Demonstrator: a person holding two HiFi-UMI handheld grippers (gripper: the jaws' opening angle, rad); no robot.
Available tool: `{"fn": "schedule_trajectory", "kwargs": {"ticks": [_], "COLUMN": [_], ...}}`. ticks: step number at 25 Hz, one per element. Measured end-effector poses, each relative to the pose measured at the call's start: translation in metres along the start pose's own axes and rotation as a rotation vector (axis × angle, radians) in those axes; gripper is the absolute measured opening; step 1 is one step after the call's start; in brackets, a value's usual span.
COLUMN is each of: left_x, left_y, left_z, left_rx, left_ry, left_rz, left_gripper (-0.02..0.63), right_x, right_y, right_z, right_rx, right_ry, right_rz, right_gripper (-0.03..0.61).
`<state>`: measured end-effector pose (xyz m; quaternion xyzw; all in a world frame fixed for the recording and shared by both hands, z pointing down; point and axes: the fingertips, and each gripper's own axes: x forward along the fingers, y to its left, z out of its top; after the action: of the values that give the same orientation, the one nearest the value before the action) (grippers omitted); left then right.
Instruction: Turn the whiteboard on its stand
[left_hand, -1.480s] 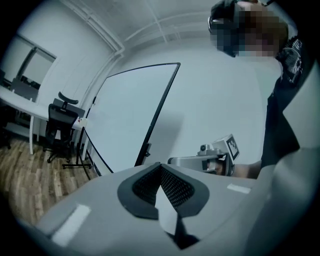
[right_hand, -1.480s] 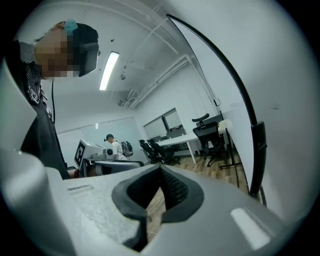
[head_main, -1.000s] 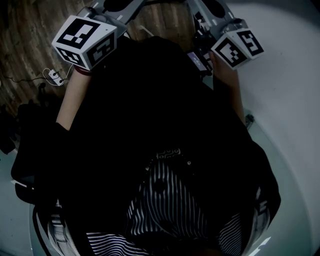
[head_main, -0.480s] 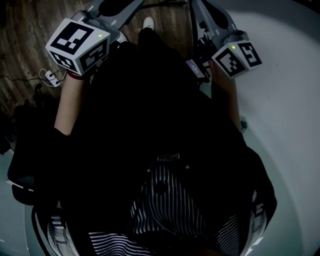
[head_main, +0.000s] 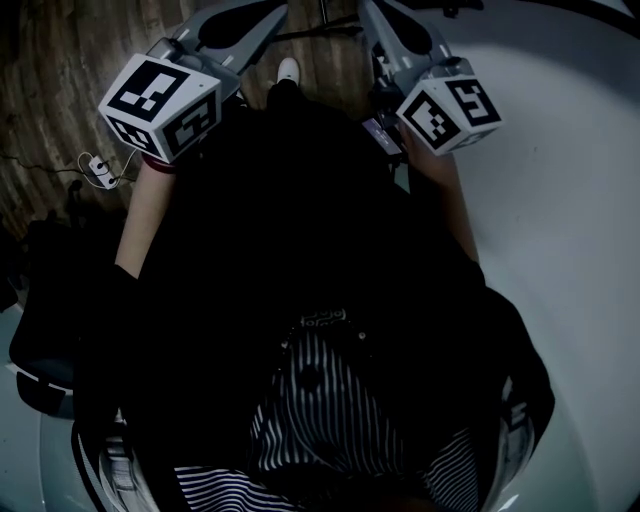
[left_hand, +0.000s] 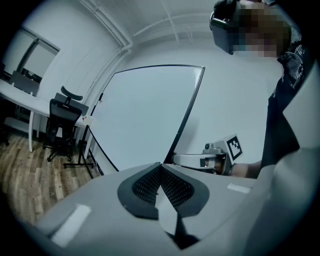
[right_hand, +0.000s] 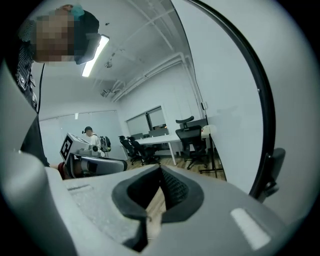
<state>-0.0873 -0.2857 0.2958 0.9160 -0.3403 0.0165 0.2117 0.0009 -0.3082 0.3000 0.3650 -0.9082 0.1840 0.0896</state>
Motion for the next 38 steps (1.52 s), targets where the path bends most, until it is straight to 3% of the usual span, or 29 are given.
{"fn": "schedule_trajectory", "kwargs": {"ticks": [6,14,24,30,38], "left_x": [0.047,0.09,0.137,0.153,0.155], "left_y": [0.007,-0.011,-0.029,-0.035,-0.028], "left_z": [0.021,0.032,0.04,0.036,0.031], "left_rx": [0.018,0.055,0.064,0.069,0.051], "left_ry": [-0.002,-0.009,0.015,0.028,0.03], "left_rz": [-0.004,-0.009,-0.103,-0.111,-0.093], "left_gripper": [0.003,0.003,0.003,0.003,0.003], "right_x": [0.003,-0.015,-0.058,-0.051,-0.028], "right_y": [-0.045,-0.07,-0.15,-0.163,-0.169], "right_z": [0.022,0.038,0.055,0.041,0.023], "right_rx": [-0.047,-0.043,-0.019,-0.016,0.04], "right_ry": [-0.029,-0.059,-0.071,-0.019,0.057], "right_rz": [-0.043,-0.1,-0.292,-0.289,-0.241], "right_gripper": [0.0,0.003,0.197,0.241,0.253]}}
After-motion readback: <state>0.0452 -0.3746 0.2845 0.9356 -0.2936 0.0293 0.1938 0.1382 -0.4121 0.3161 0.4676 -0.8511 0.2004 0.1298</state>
